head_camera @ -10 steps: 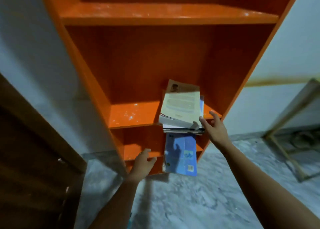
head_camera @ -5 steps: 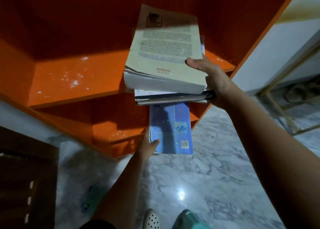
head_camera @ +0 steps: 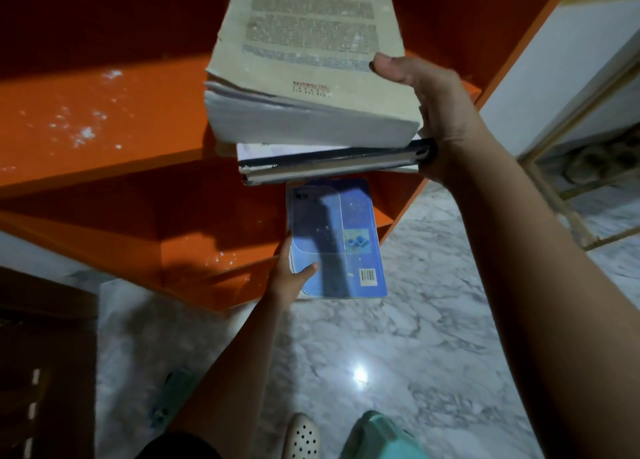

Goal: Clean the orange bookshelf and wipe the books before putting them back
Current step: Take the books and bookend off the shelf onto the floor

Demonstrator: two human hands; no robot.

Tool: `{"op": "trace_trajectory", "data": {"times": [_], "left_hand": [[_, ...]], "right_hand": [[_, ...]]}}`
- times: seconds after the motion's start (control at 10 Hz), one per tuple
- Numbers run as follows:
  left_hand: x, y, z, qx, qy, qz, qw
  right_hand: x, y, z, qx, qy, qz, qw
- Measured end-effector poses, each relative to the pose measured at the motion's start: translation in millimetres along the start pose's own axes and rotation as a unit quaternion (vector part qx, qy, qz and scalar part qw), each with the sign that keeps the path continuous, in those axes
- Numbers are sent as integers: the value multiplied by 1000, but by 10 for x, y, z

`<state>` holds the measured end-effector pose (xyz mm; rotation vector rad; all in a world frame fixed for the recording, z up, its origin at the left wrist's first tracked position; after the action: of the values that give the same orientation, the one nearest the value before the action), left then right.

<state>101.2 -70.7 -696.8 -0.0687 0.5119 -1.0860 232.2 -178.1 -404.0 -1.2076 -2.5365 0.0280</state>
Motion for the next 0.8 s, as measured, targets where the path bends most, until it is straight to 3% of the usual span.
{"op": "trace_trajectory", "data": {"times": [0.4, 0.6, 0.7, 0.8], "left_hand": [[-648, -875, 726, -63, -60, 45, 995], [-1288, -1706, 659, -189, -76, 108, 973], [-1633, -2197, 588, -231, -19, 101, 968], [-2117, -2814, 577, -198, -25, 136, 970]], "right_hand": [[257, -686, 130, -11, 70, 56, 996], [721, -1454, 74, 15, 77, 34, 996], [1041, -1822, 119, 22, 73, 18, 997], [1427, -2118, 313, 48, 78, -18, 996]]}}
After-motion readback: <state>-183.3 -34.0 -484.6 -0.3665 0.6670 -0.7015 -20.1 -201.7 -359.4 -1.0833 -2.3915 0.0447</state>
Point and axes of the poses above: each hand's wrist, its own y-axis towards the middle knuckle, its own x-axis out of the palm, z = x × y, the point moved 9 cm from there along y, towards the middle knuckle, and after that the axes turned 8 degrees about y, right-handed, at the moved point
